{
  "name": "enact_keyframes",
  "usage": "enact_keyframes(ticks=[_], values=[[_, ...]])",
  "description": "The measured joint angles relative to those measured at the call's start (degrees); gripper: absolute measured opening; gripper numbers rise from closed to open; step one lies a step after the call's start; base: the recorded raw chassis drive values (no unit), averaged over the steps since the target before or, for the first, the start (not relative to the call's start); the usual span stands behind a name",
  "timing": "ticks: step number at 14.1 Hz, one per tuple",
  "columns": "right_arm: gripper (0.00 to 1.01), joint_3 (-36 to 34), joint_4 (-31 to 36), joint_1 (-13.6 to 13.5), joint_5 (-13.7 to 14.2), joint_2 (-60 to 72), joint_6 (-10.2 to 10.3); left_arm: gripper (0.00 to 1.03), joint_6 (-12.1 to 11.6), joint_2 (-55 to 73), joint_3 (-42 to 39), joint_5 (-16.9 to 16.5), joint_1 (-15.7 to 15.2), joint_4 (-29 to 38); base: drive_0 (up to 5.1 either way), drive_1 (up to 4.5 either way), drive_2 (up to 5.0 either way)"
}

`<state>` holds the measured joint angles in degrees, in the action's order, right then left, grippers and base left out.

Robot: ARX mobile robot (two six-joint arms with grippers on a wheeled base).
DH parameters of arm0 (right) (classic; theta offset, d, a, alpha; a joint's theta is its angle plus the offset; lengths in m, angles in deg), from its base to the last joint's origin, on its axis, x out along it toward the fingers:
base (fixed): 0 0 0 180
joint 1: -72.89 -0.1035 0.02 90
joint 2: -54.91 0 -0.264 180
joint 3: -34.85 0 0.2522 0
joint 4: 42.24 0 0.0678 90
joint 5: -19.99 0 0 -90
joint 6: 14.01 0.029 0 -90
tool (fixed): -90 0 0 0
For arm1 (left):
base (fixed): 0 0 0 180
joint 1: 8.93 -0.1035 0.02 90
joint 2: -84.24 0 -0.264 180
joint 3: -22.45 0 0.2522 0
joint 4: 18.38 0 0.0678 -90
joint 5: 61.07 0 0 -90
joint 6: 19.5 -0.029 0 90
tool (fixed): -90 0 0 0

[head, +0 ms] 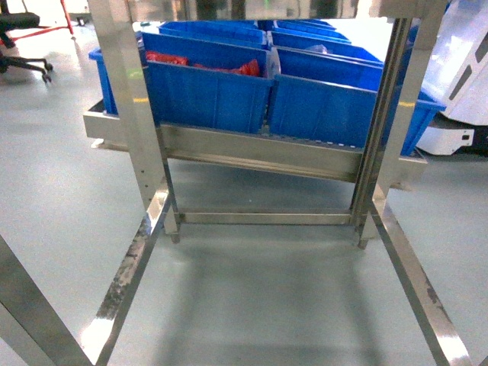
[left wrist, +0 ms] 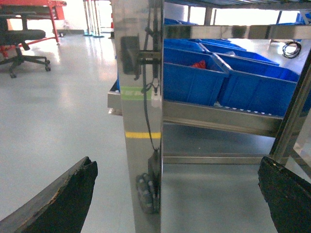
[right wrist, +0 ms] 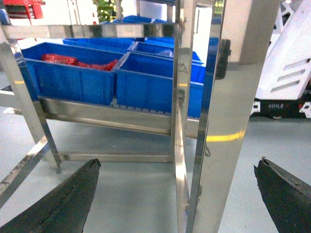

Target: Pick capacitor and pack into box

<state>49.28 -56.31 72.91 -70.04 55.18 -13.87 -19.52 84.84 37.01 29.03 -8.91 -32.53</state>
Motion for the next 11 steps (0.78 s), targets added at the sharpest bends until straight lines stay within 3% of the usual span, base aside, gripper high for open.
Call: enact_keyframes(ticks=[11], values=[[0.98,0.0,0.07,0.0,0.04,0.0,-0.02,0.98,-0.02,0.02,0.0,-0.09,0.0,0.17,0.0,0.0,0.0]])
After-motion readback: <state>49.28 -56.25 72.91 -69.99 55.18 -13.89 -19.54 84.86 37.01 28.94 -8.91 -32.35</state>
